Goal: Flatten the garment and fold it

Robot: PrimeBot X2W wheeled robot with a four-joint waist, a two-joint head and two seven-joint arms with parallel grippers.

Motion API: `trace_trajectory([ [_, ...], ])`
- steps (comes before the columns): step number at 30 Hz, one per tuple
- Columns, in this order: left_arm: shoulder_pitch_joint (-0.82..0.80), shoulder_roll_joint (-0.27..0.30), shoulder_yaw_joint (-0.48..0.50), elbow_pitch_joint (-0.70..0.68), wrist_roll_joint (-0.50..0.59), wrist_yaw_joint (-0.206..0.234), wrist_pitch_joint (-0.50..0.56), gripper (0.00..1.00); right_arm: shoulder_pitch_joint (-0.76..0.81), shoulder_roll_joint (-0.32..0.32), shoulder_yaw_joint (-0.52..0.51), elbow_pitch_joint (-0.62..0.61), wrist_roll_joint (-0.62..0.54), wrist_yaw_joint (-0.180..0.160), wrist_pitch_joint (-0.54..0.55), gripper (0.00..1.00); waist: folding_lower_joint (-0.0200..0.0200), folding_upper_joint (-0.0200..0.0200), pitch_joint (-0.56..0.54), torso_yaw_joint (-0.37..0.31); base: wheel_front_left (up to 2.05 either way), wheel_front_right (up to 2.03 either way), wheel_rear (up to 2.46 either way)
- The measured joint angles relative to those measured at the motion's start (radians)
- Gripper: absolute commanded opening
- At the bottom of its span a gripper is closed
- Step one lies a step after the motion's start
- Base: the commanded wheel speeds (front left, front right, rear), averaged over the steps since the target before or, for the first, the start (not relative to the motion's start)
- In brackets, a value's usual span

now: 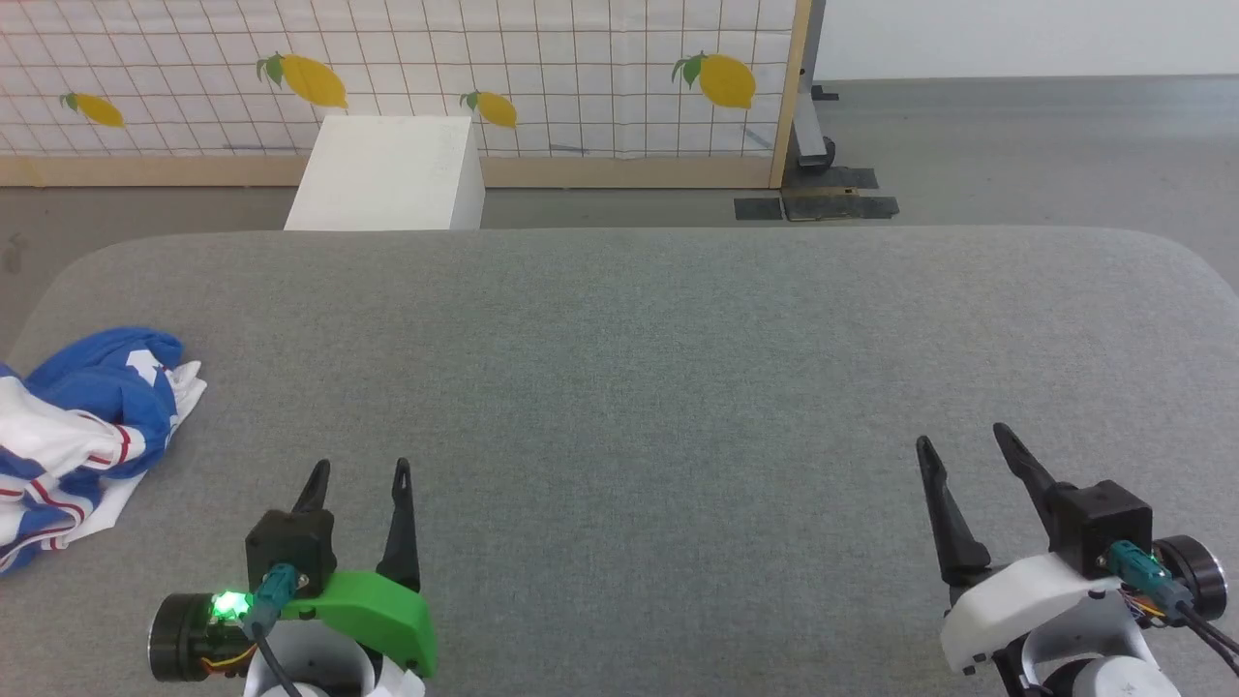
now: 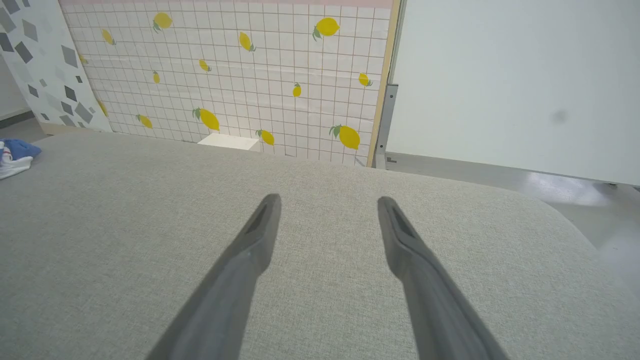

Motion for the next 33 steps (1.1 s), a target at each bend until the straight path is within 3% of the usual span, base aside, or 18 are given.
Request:
trace_trajectory([
  [33,0.0,0.0,-0.012,-0.012,-0.027,0.042,-0.068,1.0,0.006,0.0,-0.026,-0.047,0.095,0.0,-0.066,1.0,0.0001,0.0,0.003,0.003,0.0,0.0,0.0],
])
